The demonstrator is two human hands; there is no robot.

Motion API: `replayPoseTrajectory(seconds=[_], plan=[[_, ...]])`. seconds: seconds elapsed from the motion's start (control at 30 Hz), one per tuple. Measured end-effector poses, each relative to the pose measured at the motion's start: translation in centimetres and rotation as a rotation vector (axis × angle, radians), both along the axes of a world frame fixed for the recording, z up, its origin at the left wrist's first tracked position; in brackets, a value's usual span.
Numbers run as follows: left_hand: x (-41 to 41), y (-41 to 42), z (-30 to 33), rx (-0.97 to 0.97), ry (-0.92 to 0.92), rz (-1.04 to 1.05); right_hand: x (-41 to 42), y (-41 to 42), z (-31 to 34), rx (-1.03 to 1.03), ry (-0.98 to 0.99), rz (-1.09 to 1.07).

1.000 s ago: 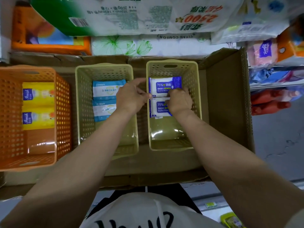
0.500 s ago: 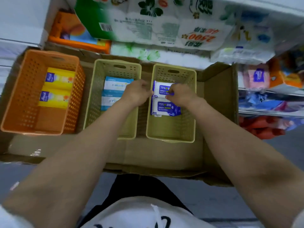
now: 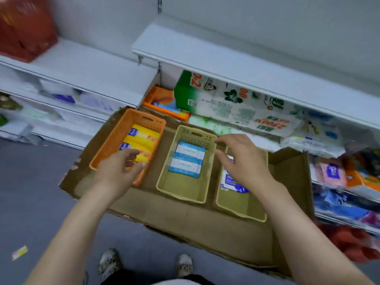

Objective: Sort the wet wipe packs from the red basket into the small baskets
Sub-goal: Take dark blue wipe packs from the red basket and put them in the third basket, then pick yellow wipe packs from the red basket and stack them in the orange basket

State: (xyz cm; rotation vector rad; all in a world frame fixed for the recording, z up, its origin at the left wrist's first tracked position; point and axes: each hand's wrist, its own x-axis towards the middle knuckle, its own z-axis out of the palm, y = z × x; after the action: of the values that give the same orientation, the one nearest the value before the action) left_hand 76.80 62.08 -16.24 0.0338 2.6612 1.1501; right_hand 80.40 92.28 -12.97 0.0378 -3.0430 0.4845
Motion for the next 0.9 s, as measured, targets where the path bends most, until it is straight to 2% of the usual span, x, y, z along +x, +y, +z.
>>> replayPoseTrajectory(seconds=[0.23,0.5,0.7,0.9], plan=[[-3.4,-18.3,0.1,-0.209,0.195,0.067,-5.6,-17.0,0.7,-0.036,0.029,0.123],[-11.5,-39.1,4.7,-0.371,0.354,0.074,-15.9,-38.3,3.6,-0.170,0.148,0.173],[-21.7,-47.9,5.7,-0.416,0.426,0.025,-25.2,-48.5,3.8,-0.175,0.217,0.182],[-35.3,-55.3,6.8,-0.472,0.464,-0.003,-38.5,-56.6,3.6,-0.228,0.267,0.134]])
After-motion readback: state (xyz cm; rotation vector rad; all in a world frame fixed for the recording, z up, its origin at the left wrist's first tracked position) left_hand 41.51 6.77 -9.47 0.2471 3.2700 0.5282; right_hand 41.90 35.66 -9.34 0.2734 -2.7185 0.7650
